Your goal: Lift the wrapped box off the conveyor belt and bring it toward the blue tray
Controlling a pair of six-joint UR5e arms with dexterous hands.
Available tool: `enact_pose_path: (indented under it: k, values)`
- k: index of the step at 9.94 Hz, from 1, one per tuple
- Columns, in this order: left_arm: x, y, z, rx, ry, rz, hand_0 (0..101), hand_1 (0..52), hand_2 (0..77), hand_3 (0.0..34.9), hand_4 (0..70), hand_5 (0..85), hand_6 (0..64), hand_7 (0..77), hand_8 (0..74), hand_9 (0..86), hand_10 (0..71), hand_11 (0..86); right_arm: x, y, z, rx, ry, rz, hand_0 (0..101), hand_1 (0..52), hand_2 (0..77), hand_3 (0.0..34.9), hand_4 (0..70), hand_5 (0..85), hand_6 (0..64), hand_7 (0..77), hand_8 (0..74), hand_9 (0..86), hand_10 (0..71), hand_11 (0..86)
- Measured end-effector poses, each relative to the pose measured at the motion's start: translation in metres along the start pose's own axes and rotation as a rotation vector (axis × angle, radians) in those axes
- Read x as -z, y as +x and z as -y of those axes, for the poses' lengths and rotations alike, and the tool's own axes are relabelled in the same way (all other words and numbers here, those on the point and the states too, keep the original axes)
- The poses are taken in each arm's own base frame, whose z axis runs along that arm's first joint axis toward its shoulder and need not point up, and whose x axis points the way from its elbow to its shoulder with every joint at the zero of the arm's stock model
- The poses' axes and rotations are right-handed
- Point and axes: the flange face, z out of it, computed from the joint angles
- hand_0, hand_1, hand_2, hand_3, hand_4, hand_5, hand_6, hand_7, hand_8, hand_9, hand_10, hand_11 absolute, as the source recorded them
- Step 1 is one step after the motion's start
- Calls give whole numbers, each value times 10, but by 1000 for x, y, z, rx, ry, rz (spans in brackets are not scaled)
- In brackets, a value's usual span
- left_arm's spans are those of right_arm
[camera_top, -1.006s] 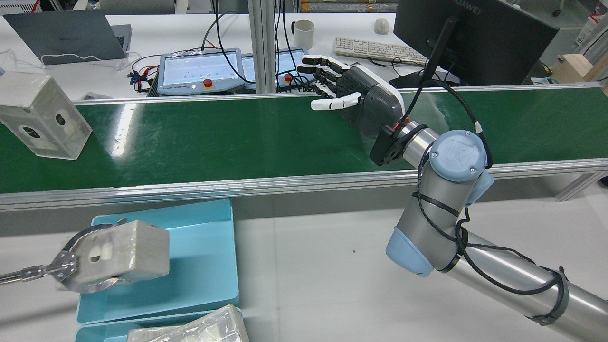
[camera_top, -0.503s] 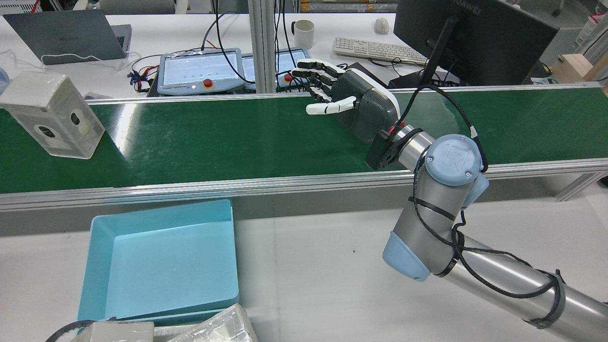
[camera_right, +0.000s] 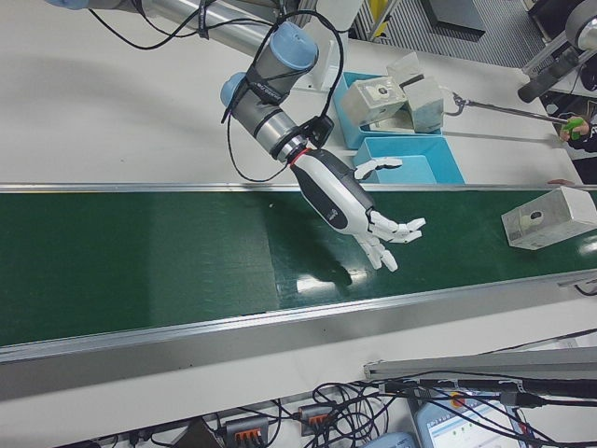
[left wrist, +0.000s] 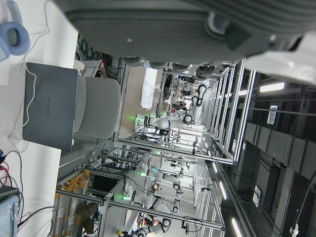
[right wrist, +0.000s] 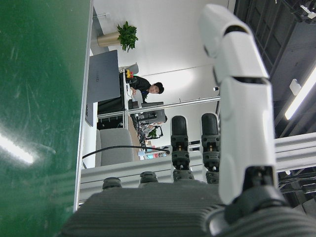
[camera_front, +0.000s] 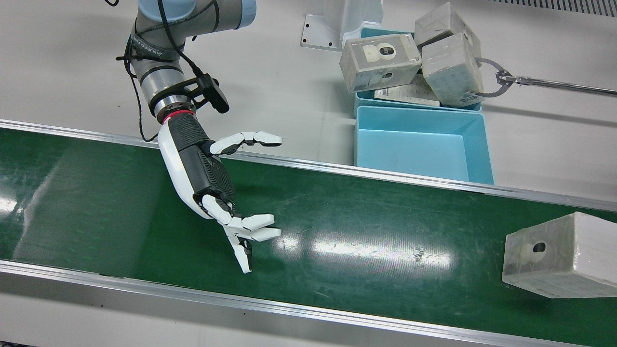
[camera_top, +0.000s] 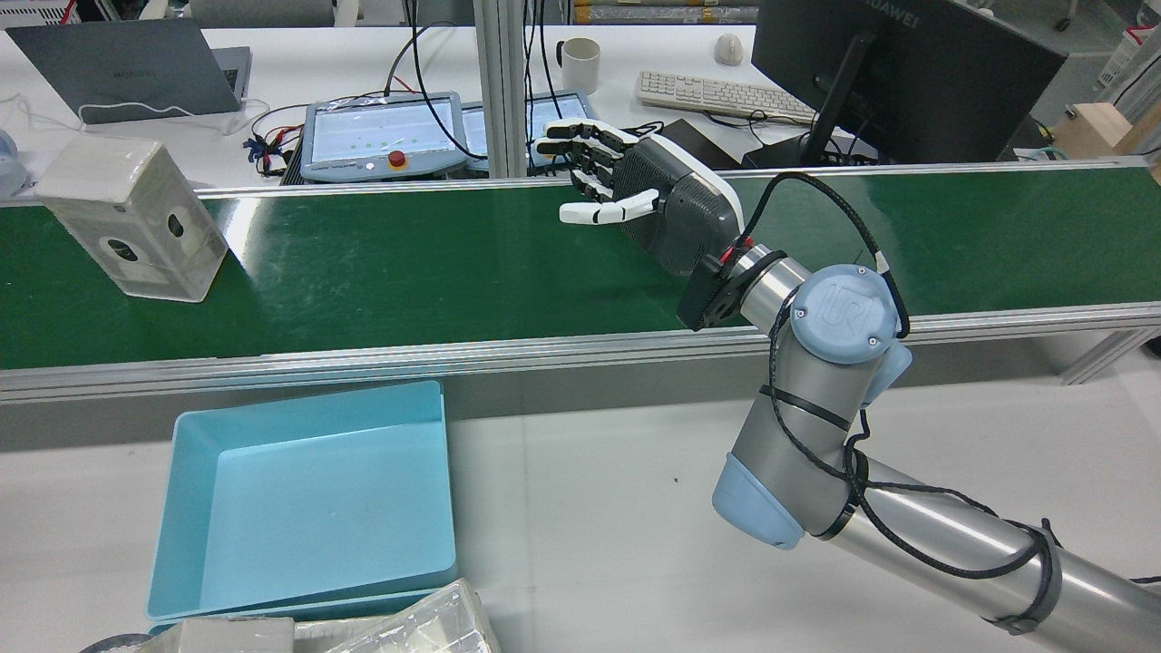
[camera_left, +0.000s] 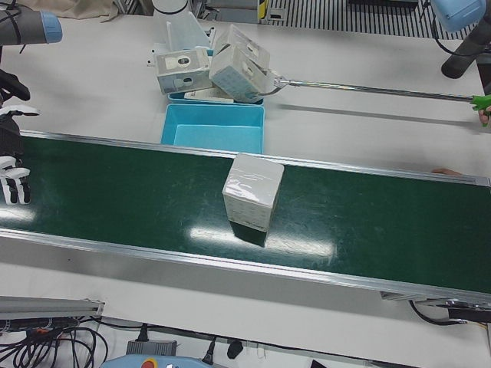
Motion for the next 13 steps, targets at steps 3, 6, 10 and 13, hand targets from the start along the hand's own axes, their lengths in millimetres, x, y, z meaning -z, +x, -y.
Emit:
enact_pose_path:
  k: [3, 6, 10, 13]
  values:
    - [0, 0, 0, 0, 0, 0, 0, 0, 11, 0, 0, 11, 0, 5, 5, 0, 0, 0, -3, -9, -13, 34, 64, 9, 531, 207, 240, 153, 180, 305, 76, 267, 0, 54, 0, 16]
    - [0, 0, 0, 0, 0, 0, 0, 0, 11, 0, 0, 11, 0, 5, 5, 0, 0, 5, -5, -15, -14, 51, 76, 19, 516, 191, 245, 150, 142, 289, 65, 240, 0, 38, 0, 16]
    - [0, 0, 0, 0, 0, 0, 0, 0, 11, 0, 0, 11, 0, 5, 5, 0, 5, 5, -12, -14, -9, 46, 51, 33, 496, 153, 169, 130, 142, 289, 71, 256, 0, 54, 0, 16]
    - [0, 0, 0, 0, 0, 0, 0, 0, 11, 0, 0, 11, 0, 5, 5, 0, 5, 0, -13, -15, -9, 48, 48, 40, 471, 120, 120, 154, 158, 289, 71, 267, 0, 54, 0, 16]
